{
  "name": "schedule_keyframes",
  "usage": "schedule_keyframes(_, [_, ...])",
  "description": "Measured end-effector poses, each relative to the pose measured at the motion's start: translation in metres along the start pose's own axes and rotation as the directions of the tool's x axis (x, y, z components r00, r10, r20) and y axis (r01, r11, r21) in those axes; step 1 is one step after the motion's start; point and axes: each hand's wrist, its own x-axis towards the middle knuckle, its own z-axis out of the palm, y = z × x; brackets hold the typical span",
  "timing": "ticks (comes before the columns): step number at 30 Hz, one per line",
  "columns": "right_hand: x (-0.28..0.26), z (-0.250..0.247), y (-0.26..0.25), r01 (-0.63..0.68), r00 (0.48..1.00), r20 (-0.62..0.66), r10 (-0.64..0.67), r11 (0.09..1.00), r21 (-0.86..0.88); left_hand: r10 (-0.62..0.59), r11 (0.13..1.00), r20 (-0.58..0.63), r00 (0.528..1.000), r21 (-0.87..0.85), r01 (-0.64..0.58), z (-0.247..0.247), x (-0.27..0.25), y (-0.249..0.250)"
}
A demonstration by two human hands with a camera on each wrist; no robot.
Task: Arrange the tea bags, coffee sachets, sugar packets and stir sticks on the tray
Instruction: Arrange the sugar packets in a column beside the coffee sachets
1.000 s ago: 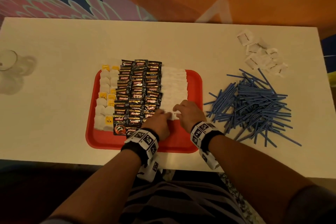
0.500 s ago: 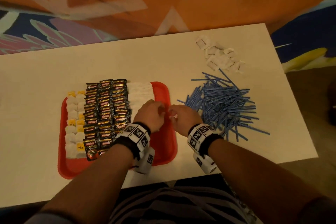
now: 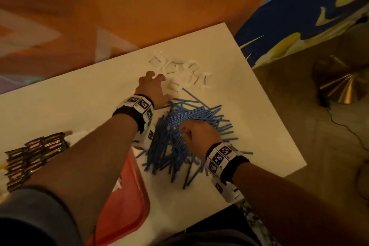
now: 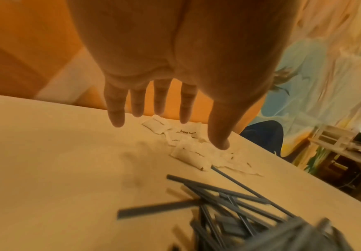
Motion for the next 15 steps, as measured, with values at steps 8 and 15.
schedule_keyframes(8, [0.023, -0.017, 0.024, 0.011, 1.0, 0.021, -0.012, 0.999, 0.032, -0.036, 0.997, 0.156, 0.987, 0.078, 0.024, -0.007, 0.085, 0.021])
schedule_keyframes(15, [0.033, -0.022, 0.029, 0.014, 1.0, 0.01, -0.016, 0.989, 0.144, -0.03, 0.989, -0.04, 0.999, 0.145, 0.035, 0.014, 0.089, 0.021])
